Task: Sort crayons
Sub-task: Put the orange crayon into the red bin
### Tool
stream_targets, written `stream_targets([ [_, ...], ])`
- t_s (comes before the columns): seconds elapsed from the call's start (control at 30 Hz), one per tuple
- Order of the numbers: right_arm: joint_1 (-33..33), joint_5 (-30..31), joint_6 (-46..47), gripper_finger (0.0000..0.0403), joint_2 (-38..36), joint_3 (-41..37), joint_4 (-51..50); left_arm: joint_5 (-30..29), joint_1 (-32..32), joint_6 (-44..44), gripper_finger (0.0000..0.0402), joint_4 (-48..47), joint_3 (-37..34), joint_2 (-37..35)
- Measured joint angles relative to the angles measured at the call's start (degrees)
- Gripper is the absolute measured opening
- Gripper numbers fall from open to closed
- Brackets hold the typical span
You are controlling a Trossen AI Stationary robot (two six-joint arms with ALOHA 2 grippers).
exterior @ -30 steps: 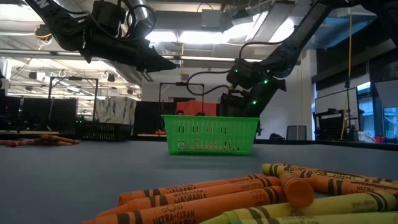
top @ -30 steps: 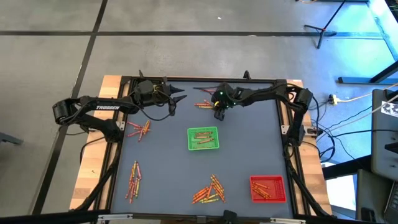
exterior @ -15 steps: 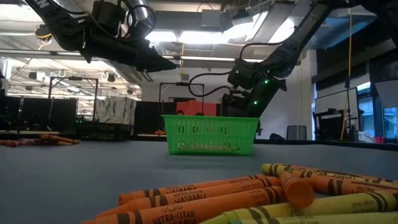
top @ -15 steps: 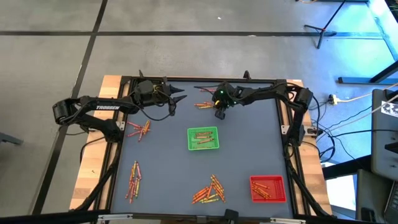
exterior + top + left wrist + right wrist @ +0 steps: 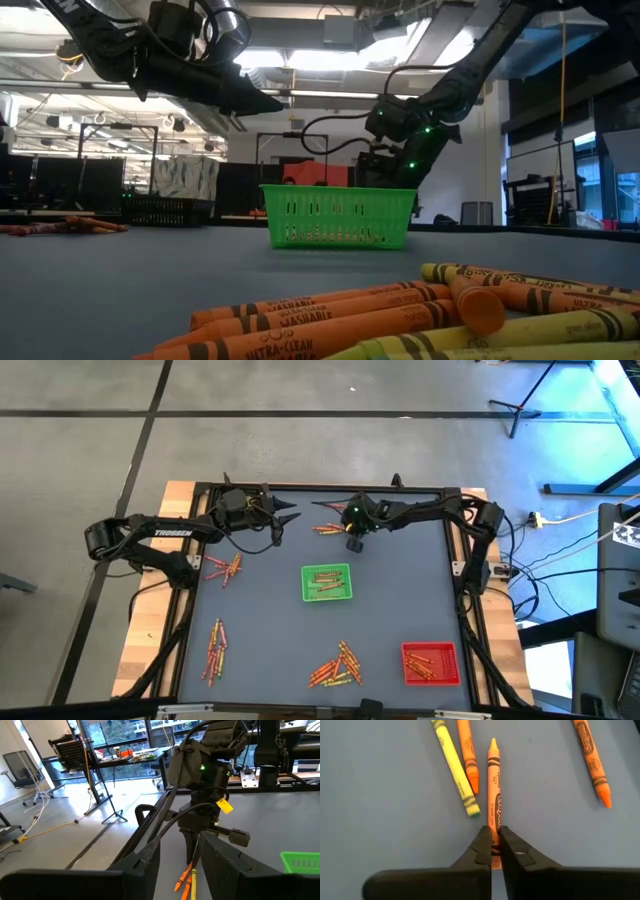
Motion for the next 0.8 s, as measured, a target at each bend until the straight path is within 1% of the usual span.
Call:
stream_targets([
  [0.17,0.98,1.13,-0.29,0.001,-2.47,-0.39,-3.56,0.0,0.0,0.0,0.0121,0.0,0.0,0.0],
  [0.37,0.83,2.51,-0.29,0.0011,-8.76,-0.3,-7.71,-0.02,-0.37,0.0,0.0121,0.0,0.0,0.02],
  [0.47,0.85,2.08,-0.27,0.0011,-11.59,-0.33,-11.45,0.02,-0.72,0.02,0.0121,0.0,0.0,0.0],
  [0.57,0.87,1.44,-0.03,0.0008,-14.73,-0.53,-12.62,0.02,-0.74,0.02,0.0121,0.01,0.0,0.0],
  [0.67,0.87,0.45,0.16,0.0009,-18.55,-3.06,-9.78,0.02,-0.74,0.02,0.0121,0.01,0.0,0.01],
  [0.8,0.85,-2.31,0.4,0.001,-24.31,-8.54,-0.83,0.02,-0.74,0.02,0.0121,0.02,0.0,0.0],
])
